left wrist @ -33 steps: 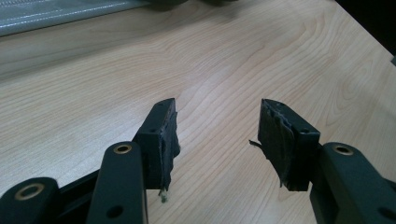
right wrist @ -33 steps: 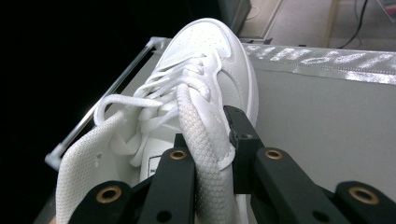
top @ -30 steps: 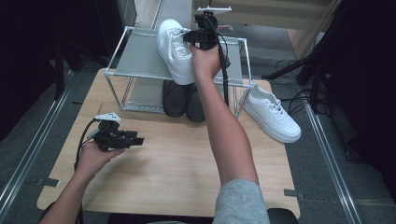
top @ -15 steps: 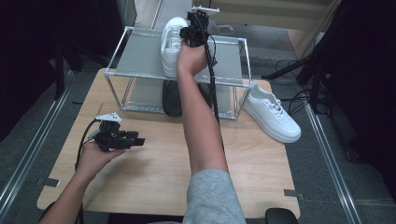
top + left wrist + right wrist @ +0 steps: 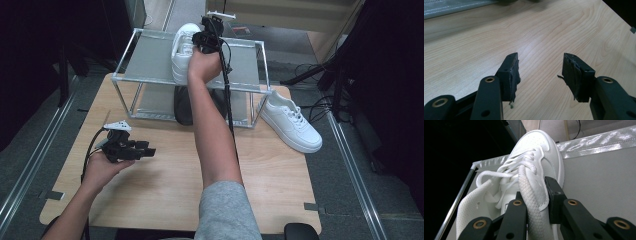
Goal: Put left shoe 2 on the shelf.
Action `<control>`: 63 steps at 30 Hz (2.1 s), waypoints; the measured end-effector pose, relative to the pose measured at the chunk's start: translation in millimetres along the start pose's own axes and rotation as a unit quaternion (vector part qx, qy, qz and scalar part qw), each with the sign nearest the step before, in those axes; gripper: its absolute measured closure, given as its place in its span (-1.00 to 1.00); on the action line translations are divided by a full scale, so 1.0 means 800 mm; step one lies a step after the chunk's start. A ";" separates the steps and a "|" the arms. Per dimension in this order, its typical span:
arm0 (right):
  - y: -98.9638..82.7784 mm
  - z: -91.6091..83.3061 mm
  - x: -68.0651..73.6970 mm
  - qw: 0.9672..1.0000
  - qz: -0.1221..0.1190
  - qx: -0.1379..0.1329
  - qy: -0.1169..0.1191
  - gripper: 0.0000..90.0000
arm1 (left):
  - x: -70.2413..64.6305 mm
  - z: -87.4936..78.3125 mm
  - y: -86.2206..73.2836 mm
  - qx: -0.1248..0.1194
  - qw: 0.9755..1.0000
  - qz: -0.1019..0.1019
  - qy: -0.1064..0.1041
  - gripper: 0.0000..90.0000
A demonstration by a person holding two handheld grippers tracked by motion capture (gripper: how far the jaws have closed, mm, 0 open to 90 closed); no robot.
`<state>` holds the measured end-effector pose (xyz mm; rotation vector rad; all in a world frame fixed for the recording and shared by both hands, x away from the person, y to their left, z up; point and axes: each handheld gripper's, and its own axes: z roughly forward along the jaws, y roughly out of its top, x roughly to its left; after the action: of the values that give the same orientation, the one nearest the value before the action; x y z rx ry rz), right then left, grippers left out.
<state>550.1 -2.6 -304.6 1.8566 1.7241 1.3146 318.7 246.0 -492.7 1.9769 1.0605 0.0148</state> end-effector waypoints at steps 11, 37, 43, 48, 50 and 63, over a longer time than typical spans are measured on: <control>0.002 0.000 -0.004 1.000 -0.015 0.011 0.014 0.59 | -0.002 0.002 0.000 0.002 1.000 0.003 0.000 0.05; 0.016 -0.060 -0.022 0.994 -0.072 0.029 0.078 0.50 | -0.002 0.005 0.002 0.014 1.000 0.010 0.006 0.05; 0.014 -0.080 -0.034 0.990 -0.106 0.027 0.092 0.51 | -0.003 0.006 0.002 0.014 1.000 0.010 0.008 0.05; 0.004 -0.089 -0.051 0.986 -0.126 0.030 0.103 0.52 | -0.003 0.008 0.002 0.016 1.000 0.009 0.008 0.05; 0.000 -0.094 -0.057 0.985 -0.134 0.028 0.106 0.51 | -0.002 0.007 0.002 0.014 1.000 0.009 0.010 0.05; -0.039 -0.129 -0.079 0.970 -0.181 0.049 0.155 0.44 | 0.000 0.009 0.005 0.018 1.000 0.014 0.010 0.05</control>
<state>460.1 -89.4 -297.8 1.3402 2.1943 1.4408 324.2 240.0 -494.1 2.0283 1.0538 0.0303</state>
